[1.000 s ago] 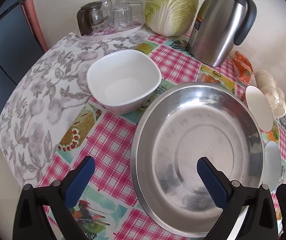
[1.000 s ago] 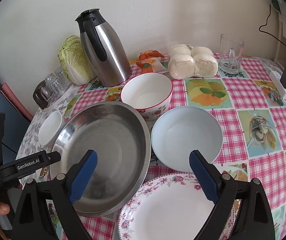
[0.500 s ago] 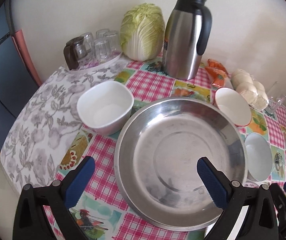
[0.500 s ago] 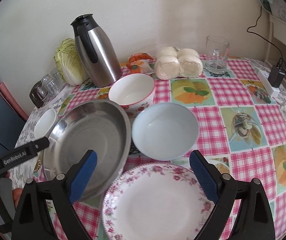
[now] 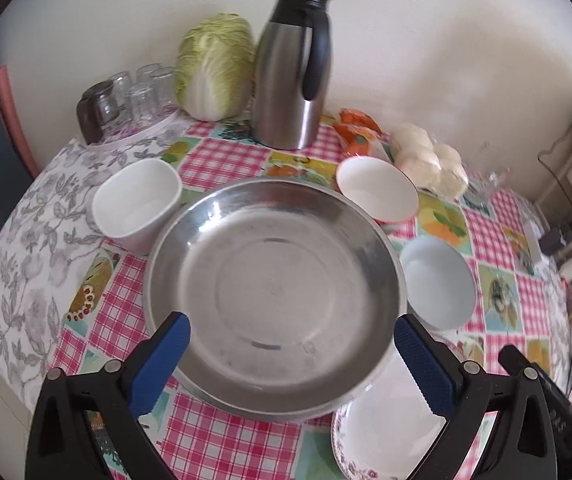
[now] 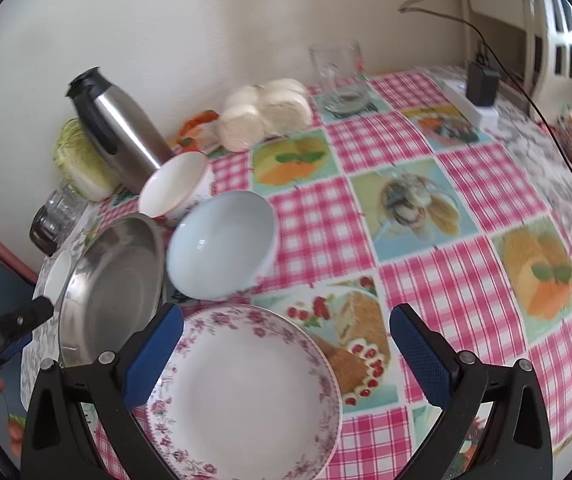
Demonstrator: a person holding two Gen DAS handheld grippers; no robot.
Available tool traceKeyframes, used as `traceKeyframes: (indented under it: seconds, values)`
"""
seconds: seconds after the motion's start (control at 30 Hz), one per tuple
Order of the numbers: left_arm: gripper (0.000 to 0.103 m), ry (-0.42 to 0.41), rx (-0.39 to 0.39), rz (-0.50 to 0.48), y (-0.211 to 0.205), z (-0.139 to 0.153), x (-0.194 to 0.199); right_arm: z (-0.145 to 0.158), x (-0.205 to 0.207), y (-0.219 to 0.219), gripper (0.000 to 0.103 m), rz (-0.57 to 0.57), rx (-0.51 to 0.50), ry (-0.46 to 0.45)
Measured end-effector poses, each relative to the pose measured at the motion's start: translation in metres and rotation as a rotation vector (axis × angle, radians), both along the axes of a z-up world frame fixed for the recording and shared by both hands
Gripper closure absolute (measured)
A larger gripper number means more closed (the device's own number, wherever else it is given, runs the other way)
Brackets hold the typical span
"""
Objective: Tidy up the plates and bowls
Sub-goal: 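Reach the right tool to the floral plate rim and close on it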
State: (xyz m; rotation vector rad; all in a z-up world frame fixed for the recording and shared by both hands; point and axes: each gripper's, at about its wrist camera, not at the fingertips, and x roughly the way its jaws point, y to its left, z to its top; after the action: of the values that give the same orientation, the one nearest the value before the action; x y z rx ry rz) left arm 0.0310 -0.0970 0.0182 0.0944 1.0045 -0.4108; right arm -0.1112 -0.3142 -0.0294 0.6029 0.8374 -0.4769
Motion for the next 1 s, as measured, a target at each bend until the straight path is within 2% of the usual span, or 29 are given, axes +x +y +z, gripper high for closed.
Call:
traceKeyframes:
  seconds: [0.1, 0.23, 0.3, 0.43, 0.7, 0.73, 0.77, 0.83, 1.0]
  values:
    - [0.0, 0.03, 0.027, -0.025, -0.012, -0.004, -0.013, -0.012, -0.004, -0.009, 0.0, -0.032, 0.035, 0.043]
    - [0.0, 0.115, 0.006, -0.063, -0.022, -0.011, -0.025, -0.032, -0.013, -0.02, 0.0, -0.066, 0.136, 0.1]
    - [0.0, 0.126, -0.006, -0.089, -0.027, -0.01, -0.032, -0.039, -0.016, -0.022, 0.0, -0.077, 0.17, 0.125]
    - [0.0, 0.147, -0.02, -0.146, -0.039, -0.01, -0.048, -0.049, -0.018, -0.023, 0.0, -0.081, 0.208, 0.156]
    - [0.003, 0.295, -0.033, -0.246, -0.064, -0.036, -0.074, -0.063, -0.015, -0.019, 0.001, -0.08, 0.261, 0.207]
    - [0.008, 0.311, -0.031, -0.25, -0.065, -0.04, -0.076, -0.063, -0.015, -0.02, 0.007, -0.081, 0.266, 0.204]
    - [0.011, 0.325, -0.025, -0.251, -0.066, -0.044, -0.077, -0.063, -0.016, -0.02, 0.017, -0.082, 0.272, 0.198]
    - [0.013, 0.342, -0.002, -0.241, -0.068, -0.052, -0.076, -0.064, -0.017, -0.02, 0.032, -0.078, 0.285, 0.19]
    - [0.017, 0.366, 0.045, -0.192, -0.063, -0.069, -0.067, -0.066, -0.018, -0.019, 0.052, -0.058, 0.309, 0.161]
